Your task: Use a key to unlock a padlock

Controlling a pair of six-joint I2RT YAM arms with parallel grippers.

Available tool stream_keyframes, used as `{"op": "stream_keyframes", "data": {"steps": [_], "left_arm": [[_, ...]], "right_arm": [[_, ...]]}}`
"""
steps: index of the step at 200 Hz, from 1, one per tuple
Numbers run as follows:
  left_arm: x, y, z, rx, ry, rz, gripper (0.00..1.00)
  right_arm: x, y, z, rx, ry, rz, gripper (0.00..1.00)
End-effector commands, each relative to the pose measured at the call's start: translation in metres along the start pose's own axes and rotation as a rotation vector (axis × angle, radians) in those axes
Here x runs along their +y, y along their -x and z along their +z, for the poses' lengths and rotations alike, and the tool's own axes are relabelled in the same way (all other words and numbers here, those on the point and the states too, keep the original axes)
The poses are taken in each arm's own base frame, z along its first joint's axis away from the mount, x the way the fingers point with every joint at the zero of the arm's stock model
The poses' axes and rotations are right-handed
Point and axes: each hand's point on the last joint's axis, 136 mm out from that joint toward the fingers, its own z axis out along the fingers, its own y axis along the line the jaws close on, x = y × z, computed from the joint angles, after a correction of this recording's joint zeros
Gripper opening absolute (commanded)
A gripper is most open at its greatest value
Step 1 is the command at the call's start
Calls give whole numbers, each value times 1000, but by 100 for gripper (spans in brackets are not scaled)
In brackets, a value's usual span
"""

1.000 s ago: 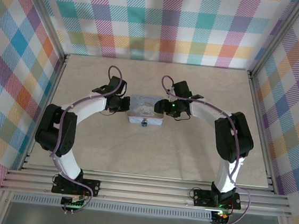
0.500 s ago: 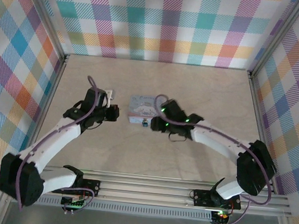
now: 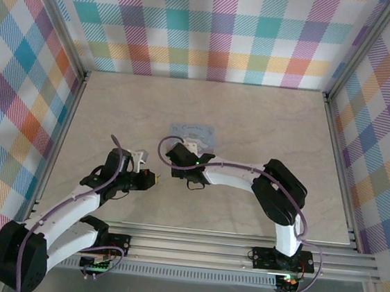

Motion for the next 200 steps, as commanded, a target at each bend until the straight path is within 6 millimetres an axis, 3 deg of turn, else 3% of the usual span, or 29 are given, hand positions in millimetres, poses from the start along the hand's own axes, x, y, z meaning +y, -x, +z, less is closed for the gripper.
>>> {"op": "stream_keyframes", "data": {"steps": [1, 110, 200], "left_arm": [[-18, 20, -5, -105, -99, 27, 0], [-20, 19, -2, -142, -140, 60, 0], [-17, 13, -1, -130, -139, 81, 0]], "right_arm": [[-9, 16, 10, -47, -34, 57, 52], [-25, 32, 40, -38, -109, 97, 52], [-35, 43, 53, -35, -116, 133, 34]]}}
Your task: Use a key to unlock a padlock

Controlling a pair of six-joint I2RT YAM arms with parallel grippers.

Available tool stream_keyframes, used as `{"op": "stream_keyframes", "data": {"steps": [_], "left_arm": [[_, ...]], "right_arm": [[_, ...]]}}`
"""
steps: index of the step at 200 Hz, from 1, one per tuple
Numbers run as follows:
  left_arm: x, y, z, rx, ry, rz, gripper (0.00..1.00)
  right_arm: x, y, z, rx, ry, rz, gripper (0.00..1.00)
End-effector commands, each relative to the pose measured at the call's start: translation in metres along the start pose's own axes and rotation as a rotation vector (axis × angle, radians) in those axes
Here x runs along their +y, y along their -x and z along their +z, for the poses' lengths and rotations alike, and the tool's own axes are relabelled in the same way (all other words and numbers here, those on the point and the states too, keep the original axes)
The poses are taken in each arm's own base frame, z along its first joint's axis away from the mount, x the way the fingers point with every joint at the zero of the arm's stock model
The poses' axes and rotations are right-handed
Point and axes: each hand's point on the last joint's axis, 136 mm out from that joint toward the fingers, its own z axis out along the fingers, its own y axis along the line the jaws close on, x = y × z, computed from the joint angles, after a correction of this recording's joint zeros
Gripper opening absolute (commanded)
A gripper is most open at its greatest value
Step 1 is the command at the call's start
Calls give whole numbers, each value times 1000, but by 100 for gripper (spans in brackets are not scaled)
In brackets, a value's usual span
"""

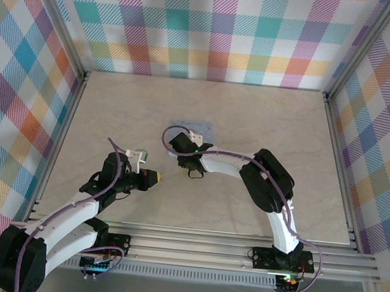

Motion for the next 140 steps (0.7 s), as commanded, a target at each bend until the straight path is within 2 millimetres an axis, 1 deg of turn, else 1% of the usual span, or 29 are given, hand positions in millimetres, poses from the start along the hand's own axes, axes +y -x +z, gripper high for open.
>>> {"op": "stream_keyframes", "data": {"steps": [1, 21, 39, 53, 74, 85, 109, 121, 140], "left_arm": [[-3, 4, -1, -25, -24, 35, 0], [-4, 5, -1, -28, -26, 46, 0], [-8, 6, -2, -34, -46, 84, 0], [-15, 7, -4, -47, -80, 130, 0], [-19, 12, -5, -73, -98, 163, 0], [-26, 12, -5, -70, -135, 196, 0], [-23, 13, -1, -55, -123, 162, 0], [-28, 14, 2, -52, -158, 172, 0], [-38, 19, 5, -67, -211, 198, 0]], "right_arm": [[-1, 12, 8, -20, -4, 30, 34], [1, 16, 5, -26, 1, 6, 24], [2, 18, -2, -26, 12, -20, 16], [2, 17, -8, -10, 30, -37, 14], [5, 12, -20, 70, 84, -39, 11], [6, 10, -27, 107, 118, -31, 8], [7, 7, -43, 177, 183, -13, 4], [9, 6, -50, 217, 223, 7, 0], [11, 7, -60, 266, 291, 54, 0]]}}
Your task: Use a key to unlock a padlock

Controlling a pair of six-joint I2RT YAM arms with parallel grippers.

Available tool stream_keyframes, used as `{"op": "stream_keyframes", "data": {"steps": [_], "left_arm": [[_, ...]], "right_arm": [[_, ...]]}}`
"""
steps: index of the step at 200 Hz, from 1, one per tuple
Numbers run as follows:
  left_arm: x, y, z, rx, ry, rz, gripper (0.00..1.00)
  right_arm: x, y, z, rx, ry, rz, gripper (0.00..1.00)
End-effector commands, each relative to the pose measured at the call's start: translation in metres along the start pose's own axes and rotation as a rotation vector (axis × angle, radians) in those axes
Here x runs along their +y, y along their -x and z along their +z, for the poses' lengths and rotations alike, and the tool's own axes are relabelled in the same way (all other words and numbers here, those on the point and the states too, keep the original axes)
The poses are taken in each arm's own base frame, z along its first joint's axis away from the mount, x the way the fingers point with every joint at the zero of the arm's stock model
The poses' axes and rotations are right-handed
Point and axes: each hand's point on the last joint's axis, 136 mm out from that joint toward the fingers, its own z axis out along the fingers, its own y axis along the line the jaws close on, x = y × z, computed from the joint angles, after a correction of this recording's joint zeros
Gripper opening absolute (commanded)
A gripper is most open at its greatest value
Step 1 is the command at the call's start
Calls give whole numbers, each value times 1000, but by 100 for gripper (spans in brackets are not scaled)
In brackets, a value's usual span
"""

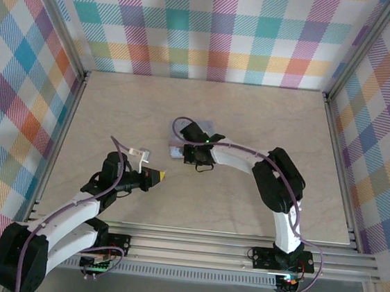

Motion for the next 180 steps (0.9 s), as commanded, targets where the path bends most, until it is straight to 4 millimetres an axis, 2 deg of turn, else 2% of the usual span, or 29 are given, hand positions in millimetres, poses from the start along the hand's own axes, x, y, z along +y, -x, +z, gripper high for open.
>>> {"op": "stream_keyframes", "data": {"steps": [1, 72, 87, 135, 180], "left_arm": [[-17, 15, 3, -48, -92, 70, 0], [-34, 49, 24, -119, -152, 151, 0], [-36, 51, 32, -127, -166, 170, 0], [-35, 57, 56, -168, -224, 168, 0], [-34, 65, 62, -206, -236, 188, 0]], "right_arm": [[19, -4, -29, 81, 144, 35, 0], [25, 5, -72, 133, 316, 153, 0], [26, 6, -79, 152, 346, 170, 0], [32, 10, -91, 228, 451, 227, 0], [33, 18, -102, 251, 500, 258, 0]]}}
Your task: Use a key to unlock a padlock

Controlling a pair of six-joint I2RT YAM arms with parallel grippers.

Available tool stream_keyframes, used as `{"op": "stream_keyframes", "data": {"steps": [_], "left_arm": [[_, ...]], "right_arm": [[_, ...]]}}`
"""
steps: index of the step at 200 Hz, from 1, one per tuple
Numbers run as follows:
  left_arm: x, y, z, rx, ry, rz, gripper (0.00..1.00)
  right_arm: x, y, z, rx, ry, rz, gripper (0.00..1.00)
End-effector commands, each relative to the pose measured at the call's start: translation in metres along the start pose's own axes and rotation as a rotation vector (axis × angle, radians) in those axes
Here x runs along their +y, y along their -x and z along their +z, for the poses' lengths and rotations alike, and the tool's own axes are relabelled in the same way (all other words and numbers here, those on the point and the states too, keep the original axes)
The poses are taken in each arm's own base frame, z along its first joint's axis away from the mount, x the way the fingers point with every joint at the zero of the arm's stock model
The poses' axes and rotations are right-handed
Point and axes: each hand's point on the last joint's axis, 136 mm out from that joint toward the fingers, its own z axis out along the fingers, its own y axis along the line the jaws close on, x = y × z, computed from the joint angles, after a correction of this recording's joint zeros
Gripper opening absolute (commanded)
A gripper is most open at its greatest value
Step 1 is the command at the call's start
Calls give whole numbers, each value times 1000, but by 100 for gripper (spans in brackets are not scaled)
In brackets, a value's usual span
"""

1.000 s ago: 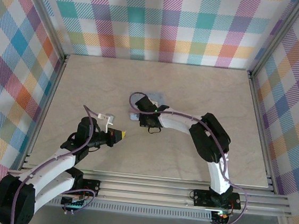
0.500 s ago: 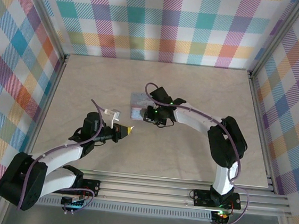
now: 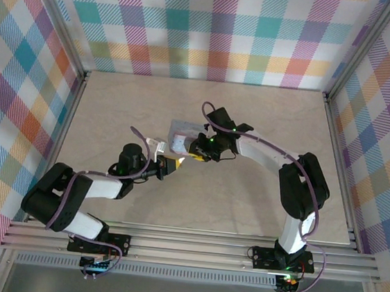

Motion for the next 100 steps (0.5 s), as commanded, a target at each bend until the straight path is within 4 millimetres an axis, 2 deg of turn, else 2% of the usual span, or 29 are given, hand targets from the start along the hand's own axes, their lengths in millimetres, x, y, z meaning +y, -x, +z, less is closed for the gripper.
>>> {"op": "stream_keyframes", "data": {"steps": [1, 100], "left_arm": [[-20, 32, 5, -100, -77, 84, 0], [-15, 25, 19, -84, -126, 62, 0]], "right_arm": [[35, 2, -27, 4, 122, -18, 0], [42, 4, -30, 22, 160, 11, 0]]}}
